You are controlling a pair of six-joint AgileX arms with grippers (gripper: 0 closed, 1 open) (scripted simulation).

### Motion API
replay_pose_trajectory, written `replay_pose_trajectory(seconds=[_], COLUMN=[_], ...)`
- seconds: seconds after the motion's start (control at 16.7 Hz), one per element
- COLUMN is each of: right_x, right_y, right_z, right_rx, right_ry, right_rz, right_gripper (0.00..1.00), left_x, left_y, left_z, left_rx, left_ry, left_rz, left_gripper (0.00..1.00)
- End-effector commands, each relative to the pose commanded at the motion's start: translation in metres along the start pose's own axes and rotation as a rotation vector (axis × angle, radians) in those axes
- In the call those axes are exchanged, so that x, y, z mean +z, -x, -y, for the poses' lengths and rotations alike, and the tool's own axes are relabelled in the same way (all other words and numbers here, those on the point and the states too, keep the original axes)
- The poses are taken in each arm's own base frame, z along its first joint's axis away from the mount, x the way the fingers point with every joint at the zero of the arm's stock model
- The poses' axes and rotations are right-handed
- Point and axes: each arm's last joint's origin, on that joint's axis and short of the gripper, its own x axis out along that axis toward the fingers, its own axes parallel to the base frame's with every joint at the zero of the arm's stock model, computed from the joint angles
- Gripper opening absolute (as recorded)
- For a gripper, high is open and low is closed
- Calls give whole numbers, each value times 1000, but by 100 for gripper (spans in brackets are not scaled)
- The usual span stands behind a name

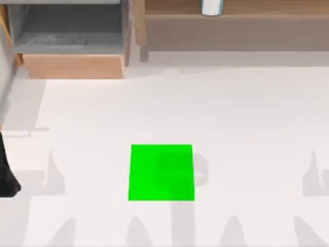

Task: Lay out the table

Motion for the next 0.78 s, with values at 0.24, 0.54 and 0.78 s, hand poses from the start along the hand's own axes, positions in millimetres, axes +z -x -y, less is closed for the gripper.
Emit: replay_pose_trajectory(seconds=[0.24,0.54,0.78], right_x=[0,0,0], right_y=[0,0,0], right_z=[0,0,0], right_rx=[0,0,0], right_ry=[0,0,0], right_rz=[0,0,0], right_gripper=[100,100,100], left_x=[5,48,102], left_y=[0,-9,-39], left_z=[-1,-8,-20], left_rx=[12,82,139], left_ry=[-3,-20,-30], left_rz=[-17,-161,-352], left_gripper=[100,100,100])
